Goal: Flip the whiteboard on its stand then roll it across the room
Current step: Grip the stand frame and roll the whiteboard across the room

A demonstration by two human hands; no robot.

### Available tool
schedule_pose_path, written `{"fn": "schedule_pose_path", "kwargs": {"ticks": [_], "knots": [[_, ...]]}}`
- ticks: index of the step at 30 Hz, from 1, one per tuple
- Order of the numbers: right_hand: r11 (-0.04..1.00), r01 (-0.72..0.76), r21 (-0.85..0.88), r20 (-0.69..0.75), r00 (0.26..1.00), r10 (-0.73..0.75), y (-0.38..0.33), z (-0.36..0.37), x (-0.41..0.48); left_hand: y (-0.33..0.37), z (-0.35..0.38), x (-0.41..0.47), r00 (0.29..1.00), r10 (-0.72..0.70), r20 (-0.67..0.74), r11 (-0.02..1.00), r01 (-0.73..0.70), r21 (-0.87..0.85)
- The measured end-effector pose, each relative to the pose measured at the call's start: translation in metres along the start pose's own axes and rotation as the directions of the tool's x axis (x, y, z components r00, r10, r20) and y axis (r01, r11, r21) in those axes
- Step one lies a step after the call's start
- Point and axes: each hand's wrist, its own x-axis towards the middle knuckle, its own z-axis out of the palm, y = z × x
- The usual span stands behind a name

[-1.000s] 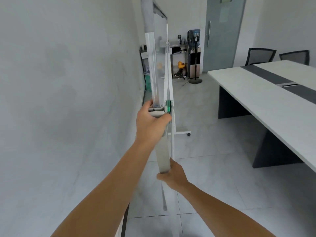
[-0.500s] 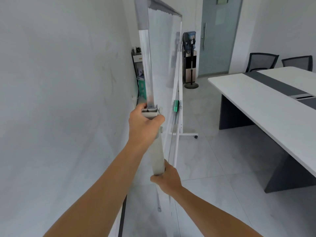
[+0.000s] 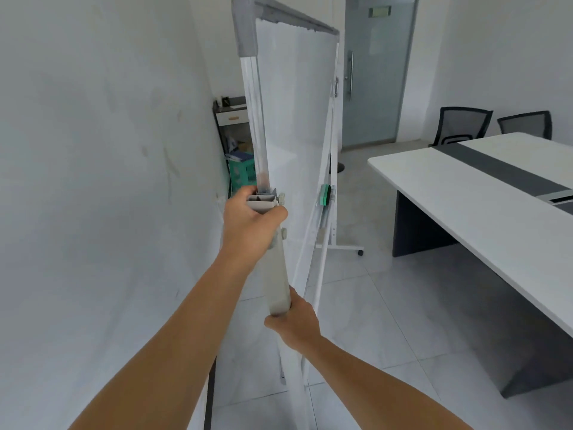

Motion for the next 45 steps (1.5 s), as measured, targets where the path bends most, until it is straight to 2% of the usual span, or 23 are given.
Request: {"fn": "schedule_pose_path", "kwargs": {"ticks": [13, 25, 35, 45], "knots": [[0.987, -0.152, 0.05, -0.104, 0.982, 0.156, -0.03, -0.019, 0.237, -0.04, 0.042, 0.234, 0.991, -0.001, 0.132, 1.0, 0.003, -0.014], [0.989, -0.136, 0.054, -0.168, 0.975, 0.143, -0.035, -0.049, 0.463, -0.081, 0.097, 0.452, 0.987, 0.078, 0.141, 0.993, -0.089, 0.072], [0.991, -0.133, 0.01, -0.193, 0.972, 0.132, -0.048, -0.087, 0.644, -0.109, 0.151, 0.628, 0.984, 0.047, 0.17, 0.987, -0.072, 0.145], [0.986, -0.165, 0.033, -0.278, 0.946, 0.168, -0.048, -0.133, 0.84, -0.151, 0.218, 0.821, 0.966, 0.138, 0.218, 0.985, -0.157, 0.07]]}}
